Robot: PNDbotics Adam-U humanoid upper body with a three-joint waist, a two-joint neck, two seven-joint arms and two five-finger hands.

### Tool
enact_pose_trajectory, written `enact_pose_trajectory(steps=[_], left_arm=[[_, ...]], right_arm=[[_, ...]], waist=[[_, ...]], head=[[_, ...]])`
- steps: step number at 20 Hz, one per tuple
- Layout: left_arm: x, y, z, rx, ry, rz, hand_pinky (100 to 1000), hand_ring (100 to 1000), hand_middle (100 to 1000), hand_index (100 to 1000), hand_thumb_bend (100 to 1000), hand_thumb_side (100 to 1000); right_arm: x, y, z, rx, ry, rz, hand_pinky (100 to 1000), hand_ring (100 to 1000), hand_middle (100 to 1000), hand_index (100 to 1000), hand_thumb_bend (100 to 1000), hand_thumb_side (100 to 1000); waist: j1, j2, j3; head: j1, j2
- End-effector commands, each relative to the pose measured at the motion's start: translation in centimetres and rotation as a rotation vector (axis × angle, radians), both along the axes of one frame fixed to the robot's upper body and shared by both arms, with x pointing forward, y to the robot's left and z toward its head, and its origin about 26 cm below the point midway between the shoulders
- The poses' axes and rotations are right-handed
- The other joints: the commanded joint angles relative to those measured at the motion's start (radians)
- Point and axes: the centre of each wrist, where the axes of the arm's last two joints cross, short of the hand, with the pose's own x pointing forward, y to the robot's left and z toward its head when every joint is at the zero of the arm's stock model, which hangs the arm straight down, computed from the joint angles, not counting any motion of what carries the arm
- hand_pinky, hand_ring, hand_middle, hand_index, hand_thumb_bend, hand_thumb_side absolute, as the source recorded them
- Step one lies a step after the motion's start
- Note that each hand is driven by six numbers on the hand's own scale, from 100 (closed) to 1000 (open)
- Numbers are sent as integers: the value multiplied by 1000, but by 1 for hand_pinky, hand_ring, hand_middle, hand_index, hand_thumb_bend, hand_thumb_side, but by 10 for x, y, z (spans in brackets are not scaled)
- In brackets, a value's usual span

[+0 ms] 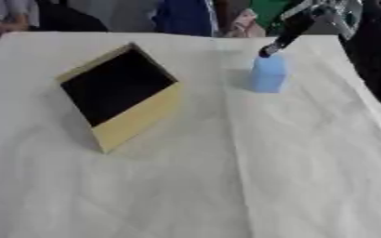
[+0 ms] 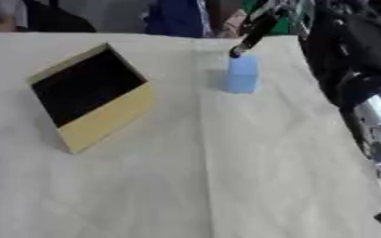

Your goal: Pick up objects on the table and place them in the box.

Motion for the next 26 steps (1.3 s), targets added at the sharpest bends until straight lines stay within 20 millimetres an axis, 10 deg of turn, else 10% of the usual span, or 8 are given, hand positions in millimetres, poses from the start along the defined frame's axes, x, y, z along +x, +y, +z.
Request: enact_pose_trajectory(steps=[1, 26], left_arm=[[-4, 5, 11, 38, -30, 16, 654, 577, 581, 866, 100, 905], [-3, 4, 11, 51, -28, 4, 652, 575, 577, 861, 100, 891]], right_arm=[[-4, -15, 20, -24, -14, 16, 1000, 1000, 1000, 1000, 354, 727], [-1, -17, -4, 38, 37, 43, 966, 984, 997, 1000, 259, 575]], waist=[[2, -26, 0], [10, -17, 8]], head=[[5, 4], [8, 1]])
